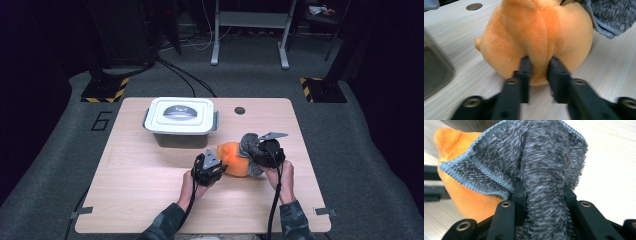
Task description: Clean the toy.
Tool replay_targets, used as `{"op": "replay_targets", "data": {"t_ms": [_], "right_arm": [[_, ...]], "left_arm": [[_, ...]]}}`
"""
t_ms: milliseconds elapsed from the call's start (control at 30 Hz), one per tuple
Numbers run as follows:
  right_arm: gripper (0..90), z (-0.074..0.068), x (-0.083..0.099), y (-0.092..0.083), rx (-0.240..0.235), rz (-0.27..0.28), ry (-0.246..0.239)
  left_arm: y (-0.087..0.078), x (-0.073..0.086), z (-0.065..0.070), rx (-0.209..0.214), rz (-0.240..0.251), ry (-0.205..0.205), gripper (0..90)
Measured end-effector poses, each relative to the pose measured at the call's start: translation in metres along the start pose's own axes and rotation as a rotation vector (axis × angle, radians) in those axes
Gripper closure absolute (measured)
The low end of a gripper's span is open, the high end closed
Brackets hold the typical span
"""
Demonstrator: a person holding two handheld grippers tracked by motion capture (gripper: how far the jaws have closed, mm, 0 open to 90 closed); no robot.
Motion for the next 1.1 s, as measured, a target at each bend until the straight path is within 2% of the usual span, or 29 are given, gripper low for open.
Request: {"op": "replay_targets", "data": {"t_ms": [67,167,200,233,367,433,567,667,867,1100], "right_arm": [[65.6,0.000,0.000,-0.004,-0.005,0.009,0.017],[65.5,-0.001,-0.004,-0.014,0.003,0.039,0.020],[65.5,-0.001,-0.005,-0.019,-0.004,0.043,-0.005],[65.5,-0.004,-0.008,-0.022,-0.007,0.055,0.000],[65.4,-0.021,-0.019,-0.037,-0.037,0.090,-0.042],[65.3,-0.032,-0.025,-0.041,-0.056,0.103,-0.071],[65.2,-0.049,-0.031,-0.034,-0.069,0.091,-0.118],[65.1,-0.056,-0.030,-0.020,-0.036,0.062,-0.128],[65.8,-0.054,-0.030,-0.012,-0.010,0.060,-0.158],[65.7,-0.043,-0.023,-0.014,0.000,0.058,-0.123]], "left_arm": [[-0.001,-0.002,0.000,-0.004,0.008,0.000,82.7],[-0.004,-0.005,0.001,0.018,0.012,-0.022,83.5],[-0.006,-0.006,0.001,0.021,0.015,-0.027,83.6],[-0.007,-0.008,0.002,0.031,0.016,-0.042,83.6],[-0.011,-0.014,0.004,0.060,0.024,-0.086,83.5],[-0.012,-0.016,0.006,0.063,0.023,-0.086,83.5],[-0.011,-0.018,0.011,0.076,0.024,-0.090,83.4],[-0.010,-0.017,0.012,0.074,0.011,-0.086,83.4],[-0.008,-0.014,0.008,0.059,0.025,-0.105,83.4],[-0.007,-0.014,0.010,0.070,0.013,-0.103,83.4]]}}
Point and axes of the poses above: each handheld gripper's, and its own axes: y roughly forward along the jaws, x roughly out of its underside, z roughly to its right, the point moved 8 cm from there along y, roughly forward along the jaws, and after that the axes turned 1 degree about x, right-handed, at the moved point
